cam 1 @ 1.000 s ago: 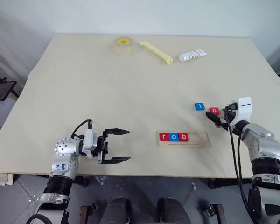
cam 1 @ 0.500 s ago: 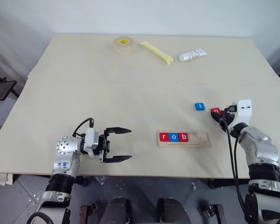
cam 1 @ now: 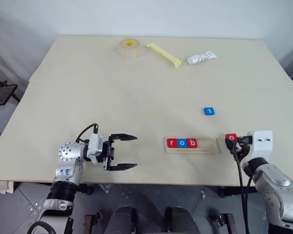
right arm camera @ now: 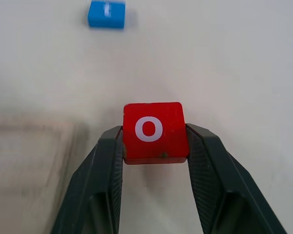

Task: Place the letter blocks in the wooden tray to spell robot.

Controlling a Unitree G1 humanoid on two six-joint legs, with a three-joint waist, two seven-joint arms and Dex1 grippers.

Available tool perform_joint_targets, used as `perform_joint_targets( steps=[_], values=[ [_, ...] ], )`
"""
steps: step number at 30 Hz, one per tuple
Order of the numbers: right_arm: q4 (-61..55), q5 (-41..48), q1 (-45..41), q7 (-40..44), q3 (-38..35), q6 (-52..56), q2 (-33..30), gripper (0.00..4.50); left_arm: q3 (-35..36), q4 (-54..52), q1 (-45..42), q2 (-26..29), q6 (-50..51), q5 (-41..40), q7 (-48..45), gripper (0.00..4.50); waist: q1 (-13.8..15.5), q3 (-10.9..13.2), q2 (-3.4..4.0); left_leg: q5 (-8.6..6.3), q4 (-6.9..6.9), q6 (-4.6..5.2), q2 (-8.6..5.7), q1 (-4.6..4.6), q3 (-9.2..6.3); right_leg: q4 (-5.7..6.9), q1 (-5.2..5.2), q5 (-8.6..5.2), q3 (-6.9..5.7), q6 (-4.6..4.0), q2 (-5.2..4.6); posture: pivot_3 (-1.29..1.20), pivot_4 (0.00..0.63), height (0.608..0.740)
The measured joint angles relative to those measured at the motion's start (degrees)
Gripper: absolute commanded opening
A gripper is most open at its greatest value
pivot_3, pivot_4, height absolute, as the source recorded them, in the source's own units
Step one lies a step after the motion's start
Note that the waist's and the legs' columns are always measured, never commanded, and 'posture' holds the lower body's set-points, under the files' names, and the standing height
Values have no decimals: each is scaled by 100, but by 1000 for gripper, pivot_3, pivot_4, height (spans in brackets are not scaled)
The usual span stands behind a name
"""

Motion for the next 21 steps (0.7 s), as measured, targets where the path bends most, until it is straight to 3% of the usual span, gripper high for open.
perform_joint_targets(
  steps=[4,13,17,21],
  values=[
    [-225,46,123,-133,-90,75,119,1452,-13,0,-7,-16,17,0,-8,4500,2,0,0,0,-3,0,1,1,-2,1,0,0,0,0,1,0,150,740],
    [-257,88,344,-99,-175,85,145,4441,-13,0,-20,-16,26,1,-17,4500,3,0,0,0,-3,0,0,1,0,0,-1,0,4,0,2,0,150,740],
    [-494,310,540,425,-201,86,-306,4477,-13,0,-21,-17,32,1,-12,4500,2,0,0,0,-2,1,0,1,2,-1,0,0,7,0,2,0,150,740],
    [-478,464,840,1642,-253,13,-1616,4477,-12,0,-20,-20,33,1,-5,4500,21,0,0,-1,-2,3,-1,1,4,-6,3,0,8,0,2,0,150,740]
  ],
)
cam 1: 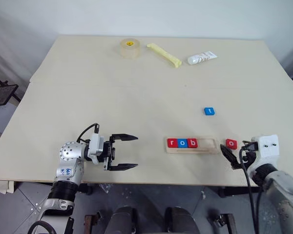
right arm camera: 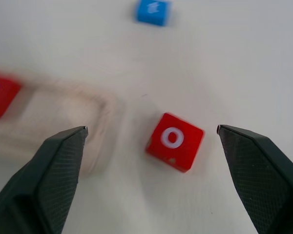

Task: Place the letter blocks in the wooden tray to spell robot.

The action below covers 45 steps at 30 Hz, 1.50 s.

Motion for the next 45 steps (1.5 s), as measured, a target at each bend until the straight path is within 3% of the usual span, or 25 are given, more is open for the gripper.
perform_joint_targets(
  steps=[5,11,15,21,36,39,45],
  values=[
    [716,-88,-70,1398,135,-515,-1251,4477,-18,1,1,-26,-9,1,-14,4500,-5,0,-3,0,2,0,2,4,5,-11,8,0,-1,0,1,0,150,740],
    [2477,-691,-1384,2898,1156,-1567,-2390,4477,-58,-26,19,-77,-31,2,-10,4500,-24,0,-4,1,2,1,6,7,7,-20,13,0,-7,0,1,0,150,740],
    [3879,-1226,-2682,3647,2116,-2251,-2410,4477,-77,-111,124,-102,-48,3,48,4500,-29,1,-5,1,4,1,4,4,7,-21,13,0,-14,0,-3,0,150,740],
    [5035,-1643,-3519,4188,2714,-2811,-2203,4477,-59,-303,310,-89,-65,3,176,4500,-20,1,-4,1,6,1,3,0,-3,-19,13,0,-28,0,-7,0,150,740],
    [5312,-1844,-3690,4421,2773,-3117,-2153,4477,-55,-512,526,-41,-65,4,365,4500,-3,1,-4,1,12,0,4,2,-14,-20,26,0,-39,0,-8,0,150,740],
    [5197,-1857,-3652,4435,2766,-3011,-2153,3854,-73,-462,383,-56,-66,5,359,4500,-6,1,-5,1,12,0,4,3,-15,-20,27,0,-41,0,-7,0,150,740],
    [5020,-1853,-3568,4463,2766,-2955,-2153,1911,-100,-283,268,-88,-103,10,340,4500,-18,1,-5,1,13,0,4,4,-13,-20,28,0,-40,0,-8,0,150,740]
  ],
)
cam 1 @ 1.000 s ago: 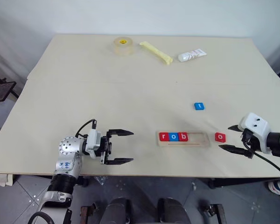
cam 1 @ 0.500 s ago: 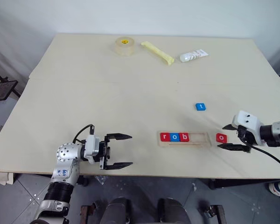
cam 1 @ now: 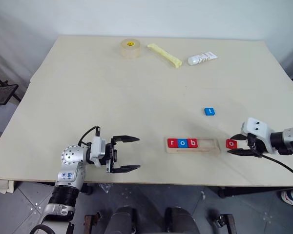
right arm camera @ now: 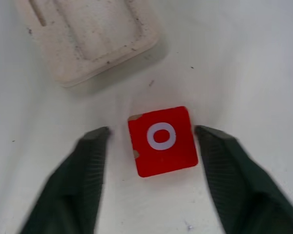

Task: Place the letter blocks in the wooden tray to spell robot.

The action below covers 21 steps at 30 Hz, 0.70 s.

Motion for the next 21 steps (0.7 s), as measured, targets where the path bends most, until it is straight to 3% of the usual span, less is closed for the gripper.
perform_joint_targets(
  steps=[2,14,21],
  values=[
    [-31,-1,0,-14,-4,61,0,1451,-1,13,-15,-5,-10,0,-8,4500,3,0,0,0,1,0,0,0,-1,0,1,0,0,0,0,0,150,740],
    [-1242,248,-378,114,-184,1208,-172,1453,-4,236,-106,-105,-157,14,-40,4500,1,1,1,0,1,0,0,-2,-1,-1,-3,0,3,0,-2,0,150,740],
    [-2059,239,-755,383,699,1746,171,1453,-15,440,-225,-236,-313,37,-18,4500,11,1,0,0,1,0,-3,-5,-7,0,-5,0,-1,0,-5,0,150,740]
  ],
)
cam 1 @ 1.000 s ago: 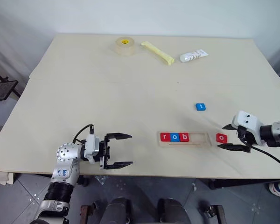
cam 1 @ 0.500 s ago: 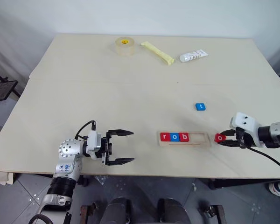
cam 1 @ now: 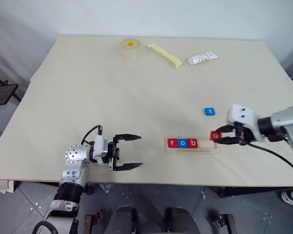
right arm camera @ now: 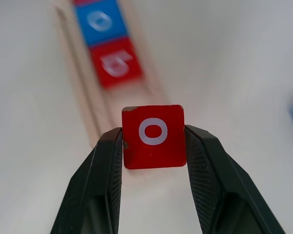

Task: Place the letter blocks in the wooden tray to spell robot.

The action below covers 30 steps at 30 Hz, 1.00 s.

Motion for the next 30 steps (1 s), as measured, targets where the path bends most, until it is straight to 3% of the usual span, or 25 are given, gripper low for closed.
perform_joint_targets(
  steps=[17,26,30],
  values=[
    [487,-493,-381,25,495,-346,325,1453,5,-260,335,29,-42,37,265,4500,-13,0,0,0,-2,0,-3,-3,-1,1,-3,0,-6,0,-2,0,150,740],
    [349,-548,-378,170,494,-326,324,4468,-2,-259,334,28,-43,39,274,4500,-16,0,0,0,-2,0,-2,-2,-2,1,-3,0,-7,0,-2,0,150,740],
    [146,-507,-375,166,406,-240,309,4468,-14,-249,321,26,-43,39,273,4500,-12,0,0,0,-2,0,-2,-3,-2,2,-3,0,-7,0,-2,0,150,740]
  ],
)
